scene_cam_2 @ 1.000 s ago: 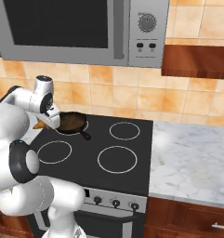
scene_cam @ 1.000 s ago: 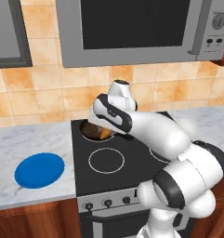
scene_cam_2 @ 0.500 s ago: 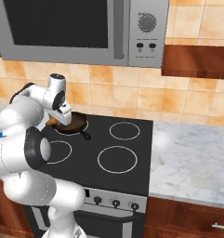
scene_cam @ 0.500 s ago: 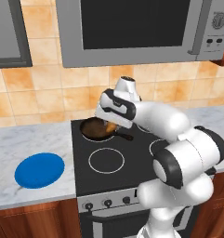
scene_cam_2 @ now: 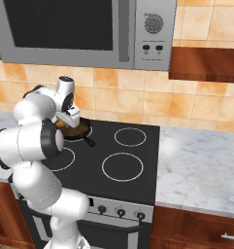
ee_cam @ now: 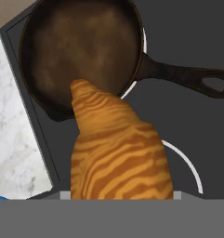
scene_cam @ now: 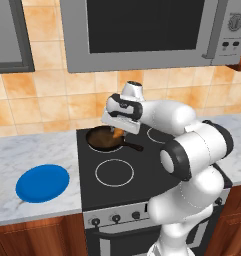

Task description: Pick the croissant and place it on the pan. Then turn on the stove to warm the croissant.

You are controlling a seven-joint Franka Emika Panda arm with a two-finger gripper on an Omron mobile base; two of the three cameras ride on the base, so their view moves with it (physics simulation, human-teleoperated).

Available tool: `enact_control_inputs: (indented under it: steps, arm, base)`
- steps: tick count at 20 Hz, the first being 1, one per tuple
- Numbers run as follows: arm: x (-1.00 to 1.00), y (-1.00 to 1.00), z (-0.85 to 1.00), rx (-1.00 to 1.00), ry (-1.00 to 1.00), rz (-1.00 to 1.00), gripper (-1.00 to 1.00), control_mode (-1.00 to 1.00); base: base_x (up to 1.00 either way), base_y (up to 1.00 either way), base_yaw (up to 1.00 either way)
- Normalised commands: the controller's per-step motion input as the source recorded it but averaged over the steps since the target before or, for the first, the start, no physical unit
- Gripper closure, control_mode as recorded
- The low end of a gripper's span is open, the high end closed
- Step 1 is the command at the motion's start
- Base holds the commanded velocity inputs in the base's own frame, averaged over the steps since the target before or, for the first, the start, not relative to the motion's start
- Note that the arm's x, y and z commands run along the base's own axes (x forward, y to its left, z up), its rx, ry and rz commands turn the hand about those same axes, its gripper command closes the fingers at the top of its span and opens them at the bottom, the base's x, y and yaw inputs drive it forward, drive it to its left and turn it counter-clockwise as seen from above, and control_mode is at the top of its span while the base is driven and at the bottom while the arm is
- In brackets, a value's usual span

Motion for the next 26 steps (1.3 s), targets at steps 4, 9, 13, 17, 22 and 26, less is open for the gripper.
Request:
enact_control_inputs:
  steps: [4, 9, 13, 17, 22, 26]
  arm:
    - [0.43, 0.0, -0.25, 0.0, 0.0, 0.0, 1.0, -1.0]
    - [0.44, 0.0, -0.24, 0.0, 0.0, 0.0, 1.0, -1.0]
    - [0.4, 0.0, -0.18, 0.0, 0.0, 0.0, 1.0, -1.0]
    - [0.36, 0.07, -0.2, 0.0, 0.0, 0.0, 1.0, -1.0]
    - [0.29, 0.21, -0.18, 0.0, 0.0, 0.0, 1.0, -1.0]
    - [0.26, 0.23, -0.15, 0.0, 0.0, 0.0, 1.0, -1.0]
  base:
    - [0.0, 0.0, 0.0]
    - [0.0, 0.0, 0.0]
    - [0.0, 0.0, 0.0]
    - [0.0, 0.0, 0.0]
    - [0.0, 0.0, 0.0]
    - [0.0, 0.0, 0.0]
